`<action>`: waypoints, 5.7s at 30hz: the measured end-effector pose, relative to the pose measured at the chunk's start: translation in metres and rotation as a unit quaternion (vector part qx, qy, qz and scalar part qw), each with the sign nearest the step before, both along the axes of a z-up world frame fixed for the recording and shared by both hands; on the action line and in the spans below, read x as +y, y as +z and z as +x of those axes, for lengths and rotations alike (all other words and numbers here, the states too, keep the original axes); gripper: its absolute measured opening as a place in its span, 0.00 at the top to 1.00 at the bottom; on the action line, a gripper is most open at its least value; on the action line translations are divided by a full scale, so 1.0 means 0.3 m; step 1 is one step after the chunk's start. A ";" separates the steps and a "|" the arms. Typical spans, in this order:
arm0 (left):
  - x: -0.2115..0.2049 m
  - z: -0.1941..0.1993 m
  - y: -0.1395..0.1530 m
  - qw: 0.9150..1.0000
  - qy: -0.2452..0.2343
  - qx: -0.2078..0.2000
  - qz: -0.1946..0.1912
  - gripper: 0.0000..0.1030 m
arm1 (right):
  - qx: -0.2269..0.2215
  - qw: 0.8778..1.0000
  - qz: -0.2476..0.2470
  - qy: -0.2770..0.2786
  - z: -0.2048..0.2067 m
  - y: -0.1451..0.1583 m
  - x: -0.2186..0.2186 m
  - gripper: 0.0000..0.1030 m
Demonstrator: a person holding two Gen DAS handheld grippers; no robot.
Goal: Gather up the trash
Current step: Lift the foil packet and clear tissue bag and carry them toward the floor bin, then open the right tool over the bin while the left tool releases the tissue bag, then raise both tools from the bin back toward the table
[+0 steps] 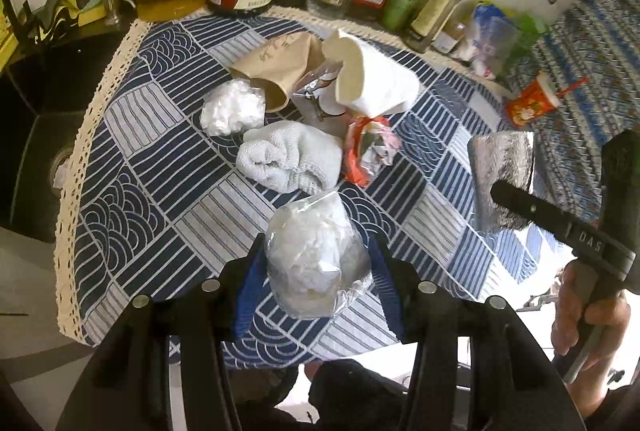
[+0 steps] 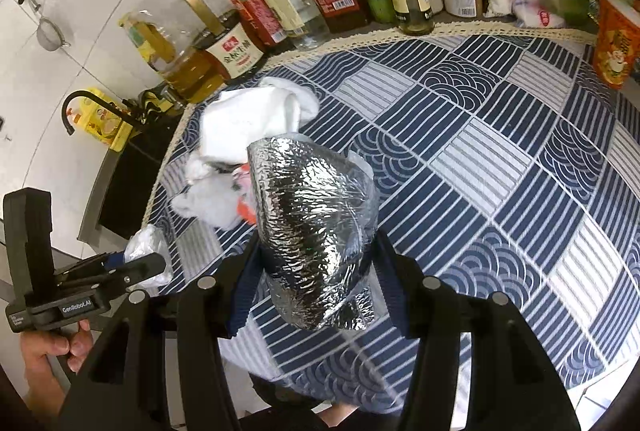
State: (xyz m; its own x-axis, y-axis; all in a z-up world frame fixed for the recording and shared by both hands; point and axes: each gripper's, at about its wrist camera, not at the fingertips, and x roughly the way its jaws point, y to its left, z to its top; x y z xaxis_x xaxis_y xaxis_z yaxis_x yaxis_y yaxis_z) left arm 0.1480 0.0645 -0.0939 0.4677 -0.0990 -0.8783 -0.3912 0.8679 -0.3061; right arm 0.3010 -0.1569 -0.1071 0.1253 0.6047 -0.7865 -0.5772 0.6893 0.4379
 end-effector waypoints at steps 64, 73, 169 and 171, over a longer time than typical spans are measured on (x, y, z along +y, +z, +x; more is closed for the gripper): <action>-0.003 -0.754 -0.266 0.997 -0.047 0.039 -0.052 0.53 | 0.070 0.996 -0.061 0.019 -0.864 -0.215 0.134 0.47; -0.011 -0.759 -0.441 0.992 -0.047 0.083 -0.081 0.53 | 0.118 0.989 -0.091 0.021 -0.856 -0.373 0.144 0.47; -0.020 -0.519 0.076 0.992 -0.088 -0.084 0.021 0.09 | -0.025 0.992 0.037 -0.121 -0.677 0.124 -0.065 0.08; -0.010 -0.478 0.088 0.992 -0.082 -0.083 0.037 0.10 | -0.030 0.992 0.029 -0.117 -0.652 0.130 -0.055 0.08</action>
